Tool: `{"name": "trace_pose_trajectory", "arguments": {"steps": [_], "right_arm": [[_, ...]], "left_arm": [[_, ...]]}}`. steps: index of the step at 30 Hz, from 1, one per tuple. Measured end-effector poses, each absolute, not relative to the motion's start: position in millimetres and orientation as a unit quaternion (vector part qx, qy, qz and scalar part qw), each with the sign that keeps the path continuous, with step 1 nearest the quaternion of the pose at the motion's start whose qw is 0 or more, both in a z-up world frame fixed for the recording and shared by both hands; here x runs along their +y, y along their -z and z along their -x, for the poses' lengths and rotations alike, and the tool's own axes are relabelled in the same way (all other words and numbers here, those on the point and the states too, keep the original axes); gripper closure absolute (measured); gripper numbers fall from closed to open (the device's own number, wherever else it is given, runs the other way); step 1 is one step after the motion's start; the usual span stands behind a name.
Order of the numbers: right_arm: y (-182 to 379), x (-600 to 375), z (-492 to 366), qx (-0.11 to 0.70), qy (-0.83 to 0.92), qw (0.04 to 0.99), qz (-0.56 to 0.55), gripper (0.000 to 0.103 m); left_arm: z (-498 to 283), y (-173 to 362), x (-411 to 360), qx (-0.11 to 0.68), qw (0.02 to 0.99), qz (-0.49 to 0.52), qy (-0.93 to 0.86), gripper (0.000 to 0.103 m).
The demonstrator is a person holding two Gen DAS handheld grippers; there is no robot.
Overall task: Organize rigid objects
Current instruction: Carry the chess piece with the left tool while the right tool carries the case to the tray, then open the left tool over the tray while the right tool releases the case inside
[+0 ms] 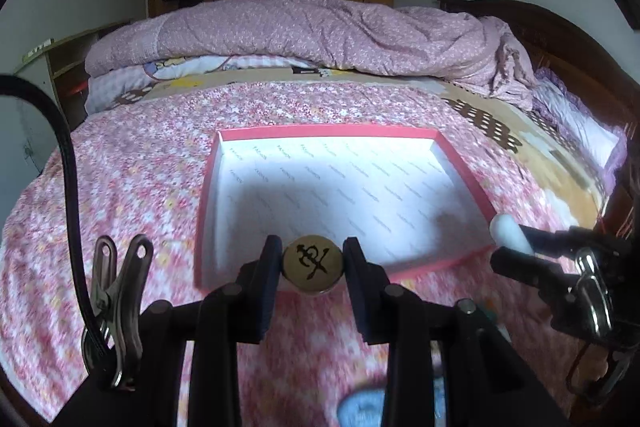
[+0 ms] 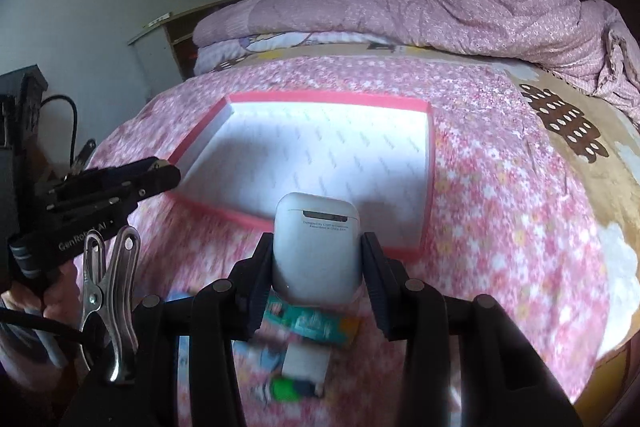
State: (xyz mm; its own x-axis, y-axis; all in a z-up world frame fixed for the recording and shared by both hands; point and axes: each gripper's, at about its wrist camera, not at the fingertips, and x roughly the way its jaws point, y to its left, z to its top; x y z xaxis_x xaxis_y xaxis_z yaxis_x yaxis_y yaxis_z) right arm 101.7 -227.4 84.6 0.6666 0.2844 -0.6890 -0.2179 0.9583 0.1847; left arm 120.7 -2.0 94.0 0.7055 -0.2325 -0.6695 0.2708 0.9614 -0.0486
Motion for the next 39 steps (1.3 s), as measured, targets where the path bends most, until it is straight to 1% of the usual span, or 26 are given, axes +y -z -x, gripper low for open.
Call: {"name": "trace_pose_trajectory", "arguments": {"steps": [6,9,11,17,29,31,33,35,39], "right_arm": [[-69.4,-220.2,-136.2,0.403,-0.117,0.907,-0.027,0.060],[-61.1,-221.2,-145.7,0.414,-0.112,0.903,-0.029,0.060],[-57.2,-223.1,-148.0,0.421,-0.112,0.900,-0.031,0.060],[-41.1,-229.7,-148.1,0.447,-0.117,0.886,-0.043,0.060],[-39.9,-231.9,-134.2,0.456,-0.117,0.882,-0.038,0.060],[-40.8,-233.6,-133.6,0.456,-0.116,0.881,-0.044,0.060],[-42.2,-235.1,-131.8,0.456,-0.112,0.881,-0.050,0.060],[-44.6,-236.1,-130.4,0.455,-0.099,0.883,-0.052,0.059],[-55.4,-240.0,-122.9,0.440,-0.099,0.890,-0.058,0.056]], "left_arm": [[-161.2,-70.1,0.4,0.395,0.912,-0.029,0.112,0.070],[-169.2,-57.6,4.8,0.416,0.903,-0.023,0.106,0.070],[-168.9,-50.5,6.8,0.428,0.897,-0.018,0.105,0.070],[-151.1,-45.5,4.5,0.429,0.897,-0.029,0.105,0.070],[-125.8,-44.7,1.0,0.429,0.896,-0.025,0.108,0.070],[-122.8,-45.9,-0.4,0.427,0.898,-0.032,0.105,0.065],[-119.6,-47.7,-2.8,0.424,0.899,-0.042,0.101,0.054],[-116.4,-50.6,-3.8,0.420,0.901,-0.046,0.101,0.051],[-107.2,-58.0,-2.2,0.415,0.903,-0.039,0.102,0.050]]}}
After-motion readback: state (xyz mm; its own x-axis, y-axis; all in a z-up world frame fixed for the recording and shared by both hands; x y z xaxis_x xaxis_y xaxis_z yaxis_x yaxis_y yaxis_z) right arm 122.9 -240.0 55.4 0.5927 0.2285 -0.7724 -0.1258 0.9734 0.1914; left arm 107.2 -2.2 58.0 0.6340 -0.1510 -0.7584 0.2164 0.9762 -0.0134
